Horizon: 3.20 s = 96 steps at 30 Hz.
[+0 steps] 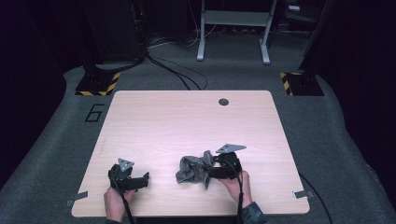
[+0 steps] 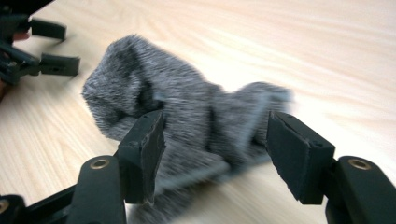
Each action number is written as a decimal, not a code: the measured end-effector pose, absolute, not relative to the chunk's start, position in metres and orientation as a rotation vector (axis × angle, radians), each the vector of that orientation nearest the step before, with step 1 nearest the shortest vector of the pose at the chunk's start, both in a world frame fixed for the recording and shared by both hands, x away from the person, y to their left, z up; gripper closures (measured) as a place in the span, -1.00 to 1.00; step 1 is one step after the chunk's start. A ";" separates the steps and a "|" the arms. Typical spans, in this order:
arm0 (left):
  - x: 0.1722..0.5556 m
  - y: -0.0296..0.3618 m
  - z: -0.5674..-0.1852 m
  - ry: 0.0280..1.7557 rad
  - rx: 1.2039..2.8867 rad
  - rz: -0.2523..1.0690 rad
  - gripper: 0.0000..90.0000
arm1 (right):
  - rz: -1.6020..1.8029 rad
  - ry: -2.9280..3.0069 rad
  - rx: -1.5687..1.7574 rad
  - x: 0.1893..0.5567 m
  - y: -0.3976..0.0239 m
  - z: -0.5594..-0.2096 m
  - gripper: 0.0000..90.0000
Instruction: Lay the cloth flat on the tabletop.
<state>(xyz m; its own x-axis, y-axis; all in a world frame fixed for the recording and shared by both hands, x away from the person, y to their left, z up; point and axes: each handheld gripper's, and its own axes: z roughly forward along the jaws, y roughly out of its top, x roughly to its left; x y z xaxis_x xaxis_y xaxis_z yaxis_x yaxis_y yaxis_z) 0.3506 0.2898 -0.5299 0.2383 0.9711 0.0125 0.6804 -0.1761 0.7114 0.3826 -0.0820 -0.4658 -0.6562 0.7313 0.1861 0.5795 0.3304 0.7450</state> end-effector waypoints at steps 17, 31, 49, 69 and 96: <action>0.312 0.209 -0.483 1.145 1.980 0.533 -0.82 | 1.086 2.314 1.265 0.404 -0.105 -0.468 -0.01; 0.349 0.162 -0.501 1.015 2.144 0.434 0.19 | 1.115 2.470 1.268 0.415 -0.086 -0.495 0.23; 0.339 0.181 -0.491 1.106 2.083 0.510 -0.33 | 1.233 2.338 1.313 0.409 -0.090 -0.474 0.90; 0.336 0.098 -0.512 0.910 2.274 0.461 0.73 | 1.183 2.309 1.329 0.405 -0.088 -0.476 0.88; 0.342 0.176 -0.482 1.038 2.077 0.488 0.91 | 1.224 2.298 1.314 0.383 -0.134 -0.475 0.22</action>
